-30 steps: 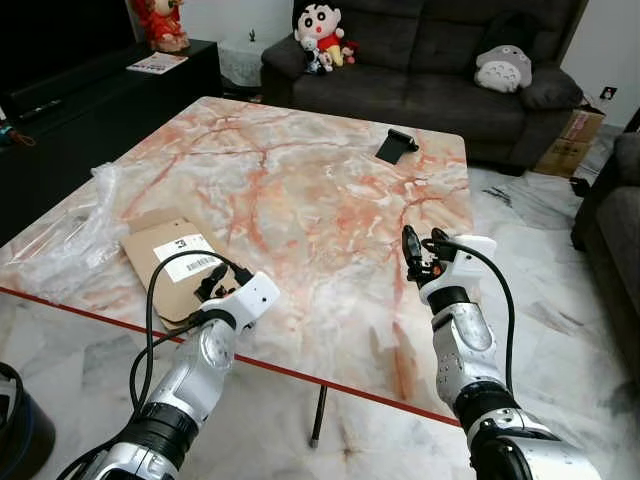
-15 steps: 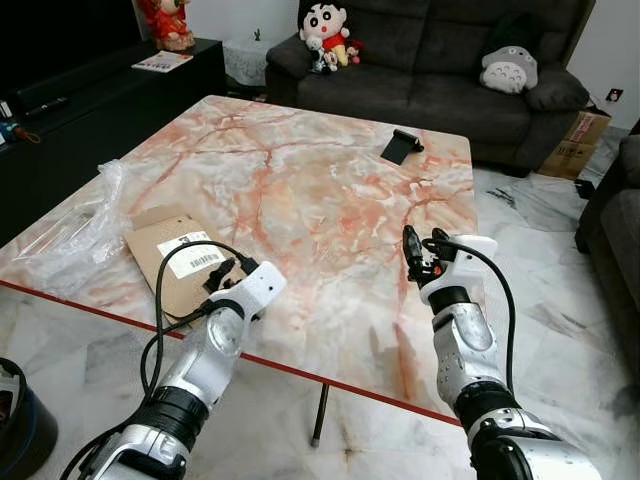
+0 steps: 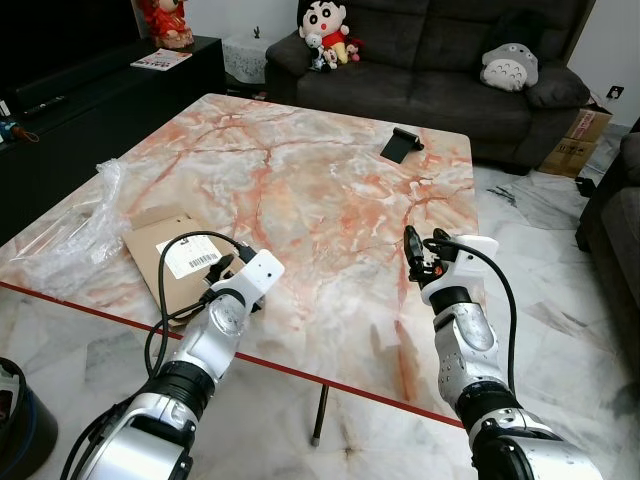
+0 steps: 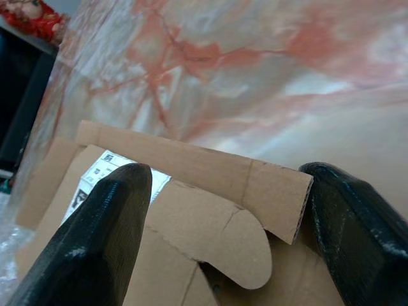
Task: Picking trash to rubbish bin
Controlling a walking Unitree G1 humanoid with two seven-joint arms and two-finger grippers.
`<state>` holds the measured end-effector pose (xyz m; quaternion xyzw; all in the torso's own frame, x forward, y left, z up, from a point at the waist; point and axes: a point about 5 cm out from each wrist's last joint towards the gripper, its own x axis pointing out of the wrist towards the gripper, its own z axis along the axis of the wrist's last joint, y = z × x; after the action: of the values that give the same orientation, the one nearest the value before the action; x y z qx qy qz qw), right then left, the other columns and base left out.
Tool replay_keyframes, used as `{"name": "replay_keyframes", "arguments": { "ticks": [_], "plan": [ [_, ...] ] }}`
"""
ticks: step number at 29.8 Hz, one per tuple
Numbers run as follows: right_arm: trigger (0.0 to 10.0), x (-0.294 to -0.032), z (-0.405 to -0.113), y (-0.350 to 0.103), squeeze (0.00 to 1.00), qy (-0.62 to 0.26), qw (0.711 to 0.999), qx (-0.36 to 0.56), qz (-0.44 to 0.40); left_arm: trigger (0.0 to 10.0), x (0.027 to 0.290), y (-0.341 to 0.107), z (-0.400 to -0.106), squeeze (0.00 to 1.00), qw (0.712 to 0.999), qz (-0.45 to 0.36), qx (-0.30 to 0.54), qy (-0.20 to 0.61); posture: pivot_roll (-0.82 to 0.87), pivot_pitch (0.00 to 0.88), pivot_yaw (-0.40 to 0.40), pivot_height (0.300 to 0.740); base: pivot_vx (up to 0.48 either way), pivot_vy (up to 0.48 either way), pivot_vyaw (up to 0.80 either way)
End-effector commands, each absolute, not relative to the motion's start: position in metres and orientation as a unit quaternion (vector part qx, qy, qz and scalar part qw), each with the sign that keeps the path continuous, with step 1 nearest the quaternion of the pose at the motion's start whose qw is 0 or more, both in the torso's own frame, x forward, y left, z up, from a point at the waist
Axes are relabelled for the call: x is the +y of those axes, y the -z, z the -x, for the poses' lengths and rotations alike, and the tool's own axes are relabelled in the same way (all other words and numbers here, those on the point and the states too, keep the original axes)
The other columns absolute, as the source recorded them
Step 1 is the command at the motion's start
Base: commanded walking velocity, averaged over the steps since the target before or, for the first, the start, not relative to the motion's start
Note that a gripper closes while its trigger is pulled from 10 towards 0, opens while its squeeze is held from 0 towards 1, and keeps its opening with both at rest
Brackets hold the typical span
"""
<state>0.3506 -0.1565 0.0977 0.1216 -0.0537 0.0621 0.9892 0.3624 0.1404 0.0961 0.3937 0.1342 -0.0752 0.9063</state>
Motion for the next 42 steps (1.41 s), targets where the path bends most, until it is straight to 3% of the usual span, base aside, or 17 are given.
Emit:
{"name": "replay_keyframes", "arguments": {
  "ticks": [1,7,8,9,42],
  "plan": [
    [10.0,-0.159,-0.352,-0.098,0.00,-0.062,0.990,-0.049,-0.118,10.0,0.147,-0.099,-0.365,0.00,0.908,-0.392,0.138,0.061,0.21,0.000,-0.079,0.740,0.000,0.000,0.00],
    [10.0,-0.159,-0.351,-0.098,0.00,-0.063,0.990,-0.048,-0.117,10.0,0.152,-0.093,-0.363,0.00,0.912,-0.376,0.153,0.061,0.21,0.000,-0.079,0.740,0.000,0.000,0.00],
    [10.0,-0.159,-0.351,-0.098,0.00,-0.063,0.990,-0.048,-0.117,9.3,0.152,-0.092,-0.362,0.00,0.912,-0.374,0.156,0.062,0.21,0.000,-0.079,0.740,0.000,0.000,0.00],
    [10.0,-0.159,-0.351,-0.097,0.00,-0.063,0.990,-0.047,-0.117,0.0,0.152,-0.090,-0.361,0.00,0.912,-0.372,0.157,0.063,0.21,0.000,-0.082,0.740,0.000,0.000,0.00],
    [10.0,-0.165,-0.351,-0.096,0.00,-0.055,0.991,-0.044,-0.112,0.0,0.143,-0.093,-0.364,0.00,0.918,-0.365,0.137,0.066,0.21,0.000,-0.084,0.740,0.000,0.000,0.00]
  ]
}}
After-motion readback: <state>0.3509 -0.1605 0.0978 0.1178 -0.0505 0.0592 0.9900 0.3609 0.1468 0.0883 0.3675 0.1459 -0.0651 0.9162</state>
